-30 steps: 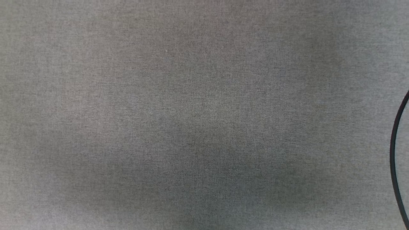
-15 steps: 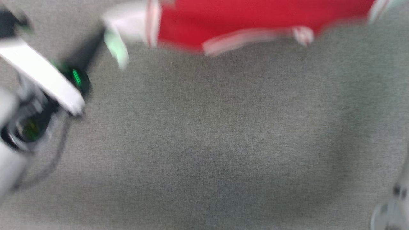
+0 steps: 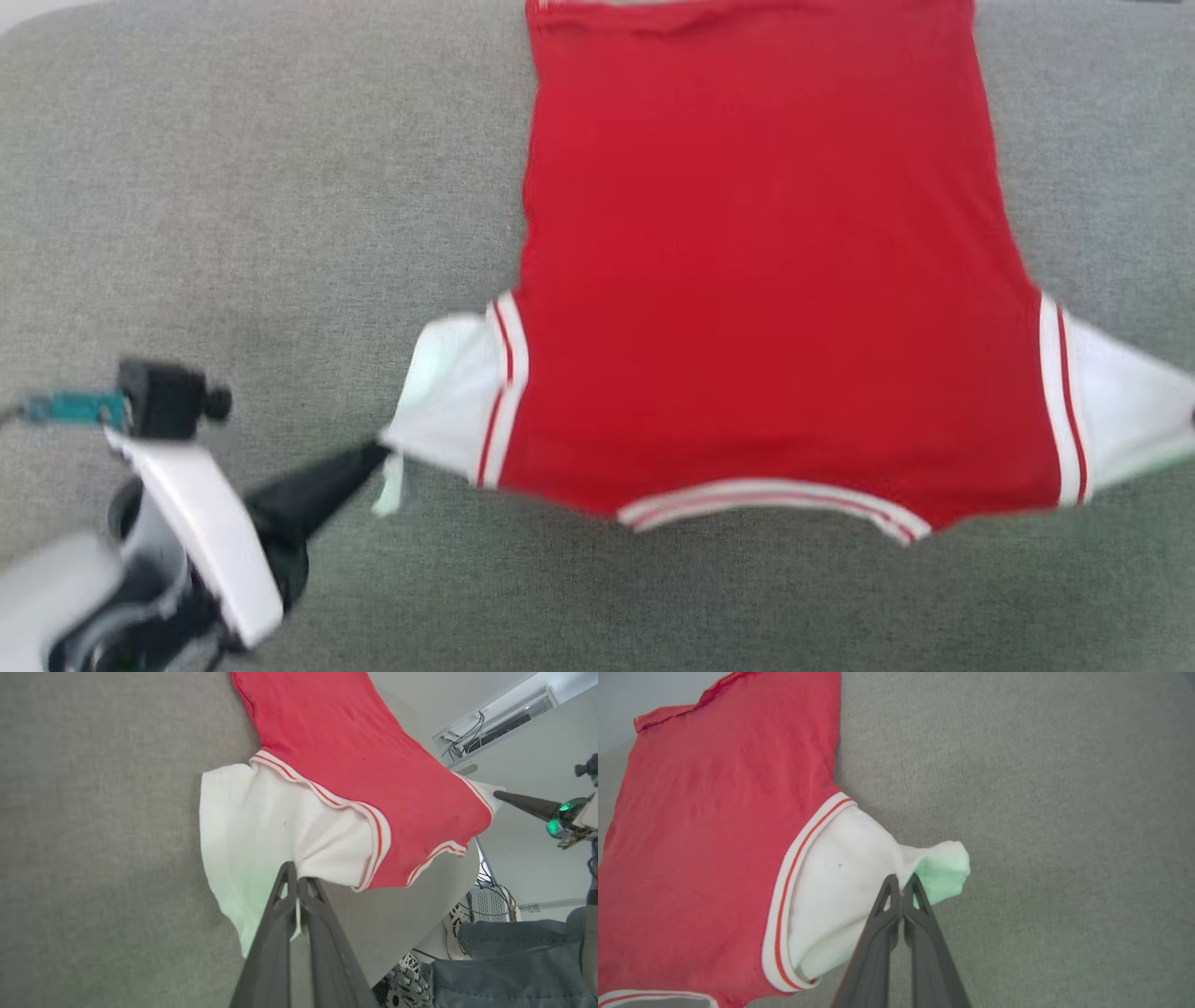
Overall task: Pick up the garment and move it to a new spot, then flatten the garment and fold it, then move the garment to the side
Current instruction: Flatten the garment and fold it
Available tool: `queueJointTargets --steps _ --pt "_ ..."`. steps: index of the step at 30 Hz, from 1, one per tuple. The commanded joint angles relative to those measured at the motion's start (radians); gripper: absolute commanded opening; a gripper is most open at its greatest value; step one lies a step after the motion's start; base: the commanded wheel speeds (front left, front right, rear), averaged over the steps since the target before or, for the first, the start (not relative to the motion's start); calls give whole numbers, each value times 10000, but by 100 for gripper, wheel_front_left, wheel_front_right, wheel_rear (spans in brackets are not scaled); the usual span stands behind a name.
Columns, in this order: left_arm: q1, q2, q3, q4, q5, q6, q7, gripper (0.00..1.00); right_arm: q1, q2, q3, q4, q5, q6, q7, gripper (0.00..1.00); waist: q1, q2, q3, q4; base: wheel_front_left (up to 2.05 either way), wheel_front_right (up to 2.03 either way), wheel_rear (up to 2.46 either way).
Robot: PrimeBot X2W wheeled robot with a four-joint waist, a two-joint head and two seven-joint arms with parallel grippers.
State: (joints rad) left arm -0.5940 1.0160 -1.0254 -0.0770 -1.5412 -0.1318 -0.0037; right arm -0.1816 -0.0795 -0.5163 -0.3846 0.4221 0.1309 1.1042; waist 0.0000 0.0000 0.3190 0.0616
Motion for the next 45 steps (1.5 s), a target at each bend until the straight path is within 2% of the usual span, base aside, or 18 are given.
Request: queueJointTargets --steps 1,8,11,16,21,26,32,33,34,38,42,45 --pt "398 245 -260 -273 306 26 -185 0 639 0 -93 -432 224 -6 228 0 0 0 -63 -11 0 0 0" --pt "1178 727 -1017 -394 916 26 -890 0 1951 4 -239 -806 436 -6 380 0 0 0 -47 -70 0 0 0" --pt "1451 694 -1352 -346 990 26 -1332 0 2477 23 -209 -776 391 -6 193 0 0 0 28 -49 0 0 0" --pt "1623 375 -1739 -246 947 26 -1860 0 3067 149 -117 -519 490 -6 -500 0 0 0 179 26 0 0 0" --pt "1444 -190 -1996 522 987 26 -2100 0 3242 235 247 187 181 -6 -1246 0 0 0 301 69 0 0 0" --pt "1294 -715 -2165 1122 866 26 -2249 0 3026 247 694 1086 -376 -6 -2008 0 0 0 410 70 0 0 0" --pt "1207 -1066 -2372 1757 1233 27 -2339 0 2758 288 1147 1737 -838 -6 -2670 1 0 0 513 41 0 0 0" --pt "1202 -1117 -2393 1818 1235 27 -2370 0 2707 289 1136 1756 -871 -6 -2731 43 0 0 519 30 0 0 0" --pt "1190 -1152 -2415 1859 1243 29 -2399 0 2685 291 1124 1717 -924 -6 -2789 99 0 0 515 22 0 0 0" --pt "1193 -1184 -2483 1964 1362 29 -2458 0 2699 292 922 965 -424 -6 -2551 100 0 0 465 11 0 0 0" --pt "1219 -1143 -2491 1828 1391 29 -2525 0 2734 283 395 -544 -355 -4 -2056 100 0 0 431 36 0 0 0" --pt "1214 -1151 -2501 1640 1457 27 -2580 0 2116 264 -11 -1611 -250 -4 -1612 100 0 0 480 103 0 0 0"
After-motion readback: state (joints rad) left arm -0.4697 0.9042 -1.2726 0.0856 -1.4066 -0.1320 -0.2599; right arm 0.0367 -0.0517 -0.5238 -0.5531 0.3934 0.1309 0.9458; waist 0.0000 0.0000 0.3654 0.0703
